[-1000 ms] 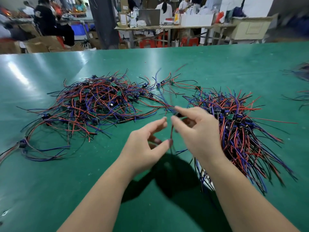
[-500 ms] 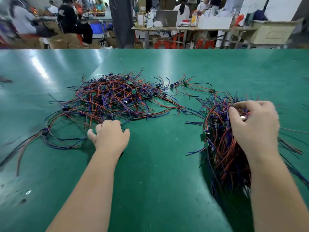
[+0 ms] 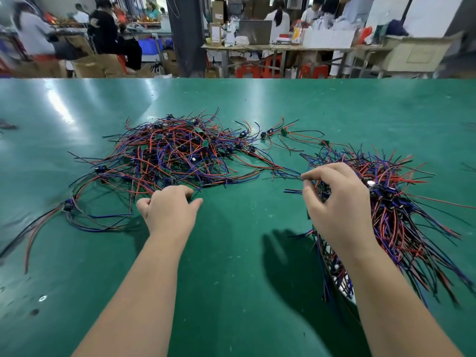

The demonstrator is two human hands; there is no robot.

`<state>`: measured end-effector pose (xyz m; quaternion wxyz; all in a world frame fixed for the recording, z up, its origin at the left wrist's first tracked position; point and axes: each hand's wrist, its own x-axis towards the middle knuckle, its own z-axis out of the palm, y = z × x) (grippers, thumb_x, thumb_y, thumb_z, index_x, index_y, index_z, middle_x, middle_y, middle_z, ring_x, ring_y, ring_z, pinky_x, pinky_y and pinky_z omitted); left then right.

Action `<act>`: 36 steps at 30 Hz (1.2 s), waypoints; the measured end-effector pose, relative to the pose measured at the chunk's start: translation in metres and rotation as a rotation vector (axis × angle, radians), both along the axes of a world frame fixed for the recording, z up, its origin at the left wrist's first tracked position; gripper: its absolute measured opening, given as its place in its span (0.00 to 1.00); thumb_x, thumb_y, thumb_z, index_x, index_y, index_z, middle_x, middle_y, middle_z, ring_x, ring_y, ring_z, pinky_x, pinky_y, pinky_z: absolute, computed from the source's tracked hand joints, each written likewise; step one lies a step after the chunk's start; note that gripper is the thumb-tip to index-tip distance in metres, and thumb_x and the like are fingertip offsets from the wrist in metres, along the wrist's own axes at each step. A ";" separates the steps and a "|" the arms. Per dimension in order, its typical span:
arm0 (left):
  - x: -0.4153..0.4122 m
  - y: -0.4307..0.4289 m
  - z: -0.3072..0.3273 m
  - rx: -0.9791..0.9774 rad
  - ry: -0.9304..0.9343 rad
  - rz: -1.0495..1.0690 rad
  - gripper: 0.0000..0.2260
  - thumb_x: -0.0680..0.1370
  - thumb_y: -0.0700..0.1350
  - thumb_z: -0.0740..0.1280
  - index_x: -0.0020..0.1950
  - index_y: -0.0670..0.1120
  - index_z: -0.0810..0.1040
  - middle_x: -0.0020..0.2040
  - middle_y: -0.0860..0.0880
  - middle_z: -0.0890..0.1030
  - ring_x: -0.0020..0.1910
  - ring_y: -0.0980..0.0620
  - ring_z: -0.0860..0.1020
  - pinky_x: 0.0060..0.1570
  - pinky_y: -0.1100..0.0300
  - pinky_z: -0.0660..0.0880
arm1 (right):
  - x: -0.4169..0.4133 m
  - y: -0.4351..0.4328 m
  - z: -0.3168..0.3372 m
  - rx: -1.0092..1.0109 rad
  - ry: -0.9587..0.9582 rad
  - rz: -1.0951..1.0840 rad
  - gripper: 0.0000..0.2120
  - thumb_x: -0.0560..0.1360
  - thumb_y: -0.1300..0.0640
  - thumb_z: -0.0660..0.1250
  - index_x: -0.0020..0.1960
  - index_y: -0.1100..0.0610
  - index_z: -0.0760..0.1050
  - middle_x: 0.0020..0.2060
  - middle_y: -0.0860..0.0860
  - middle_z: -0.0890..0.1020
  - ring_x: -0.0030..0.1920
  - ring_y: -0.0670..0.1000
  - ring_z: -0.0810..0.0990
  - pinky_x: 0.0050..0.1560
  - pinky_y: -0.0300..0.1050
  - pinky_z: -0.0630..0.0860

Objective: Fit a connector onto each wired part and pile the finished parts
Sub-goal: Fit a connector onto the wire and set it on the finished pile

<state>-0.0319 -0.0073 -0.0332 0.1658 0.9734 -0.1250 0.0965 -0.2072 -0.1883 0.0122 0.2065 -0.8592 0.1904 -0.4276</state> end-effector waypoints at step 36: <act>-0.078 -0.036 0.021 -0.780 0.073 -0.764 0.22 0.81 0.53 0.55 0.73 0.49 0.66 0.55 0.52 0.83 0.32 0.68 0.74 0.38 0.74 0.68 | 0.011 0.008 0.006 1.439 -0.449 0.564 0.13 0.77 0.55 0.60 0.41 0.59 0.79 0.33 0.53 0.84 0.34 0.47 0.84 0.31 0.33 0.78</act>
